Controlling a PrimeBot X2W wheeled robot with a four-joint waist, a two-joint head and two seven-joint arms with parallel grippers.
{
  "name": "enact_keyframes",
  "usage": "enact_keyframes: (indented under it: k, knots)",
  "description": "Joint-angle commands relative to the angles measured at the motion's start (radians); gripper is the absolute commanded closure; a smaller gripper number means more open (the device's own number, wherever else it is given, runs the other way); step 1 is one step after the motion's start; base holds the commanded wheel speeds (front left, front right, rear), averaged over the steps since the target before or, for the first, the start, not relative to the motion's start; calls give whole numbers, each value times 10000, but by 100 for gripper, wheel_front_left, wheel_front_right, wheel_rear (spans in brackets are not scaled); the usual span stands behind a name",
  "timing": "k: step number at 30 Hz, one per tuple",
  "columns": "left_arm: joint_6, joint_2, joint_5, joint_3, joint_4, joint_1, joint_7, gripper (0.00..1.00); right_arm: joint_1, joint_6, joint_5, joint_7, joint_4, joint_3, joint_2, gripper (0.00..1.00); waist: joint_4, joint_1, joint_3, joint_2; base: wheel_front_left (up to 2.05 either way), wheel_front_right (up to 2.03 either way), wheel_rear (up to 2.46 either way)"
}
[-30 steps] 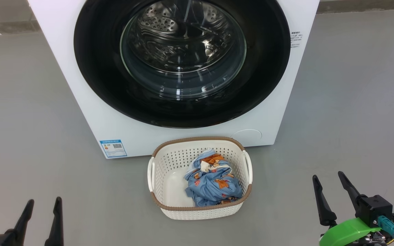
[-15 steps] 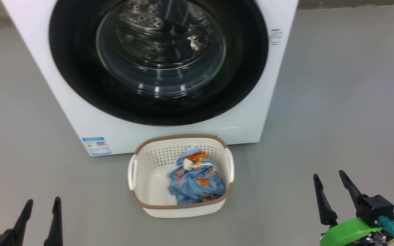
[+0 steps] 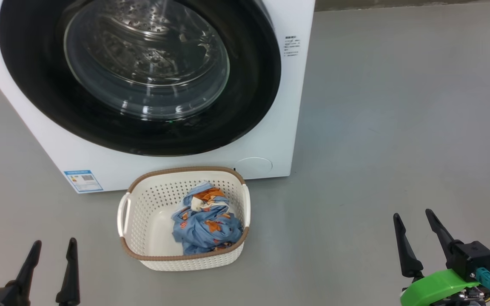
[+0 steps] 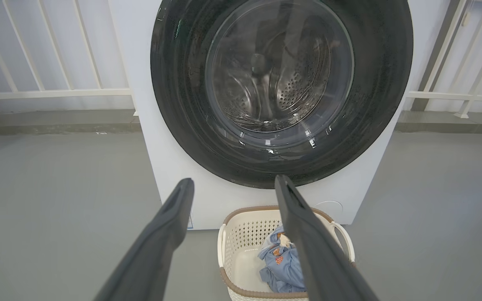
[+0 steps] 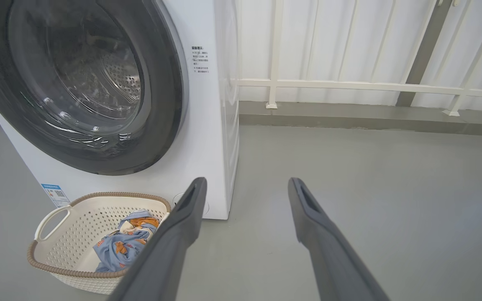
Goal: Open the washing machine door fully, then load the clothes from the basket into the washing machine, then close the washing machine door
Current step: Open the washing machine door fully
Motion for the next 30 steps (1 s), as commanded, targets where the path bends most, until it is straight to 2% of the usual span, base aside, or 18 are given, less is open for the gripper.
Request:
enact_keyframes:
  k: [1,18,26,30]
  knots:
    - [-29,348,-94,261,-322,-212,-118,0,-355,-11,163,-117,-259,236,-76,0,8,0,8,0,28,28,-57]
    - [-29,360,-116,149,-462,-34,-118,0,-306,-11,430,-130,-252,124,-76,0,95,-1,-97,0,4,4,-8]
    - [-29,366,-149,13,-576,44,-118,0,-775,-11,1293,-131,-527,-75,-75,0,173,-1,59,0,0,0,0]
    - [-29,391,-231,-22,-659,45,-118,0,-1235,-11,2106,-131,-718,-258,-75,0,215,-1,260,0,0,0,0]
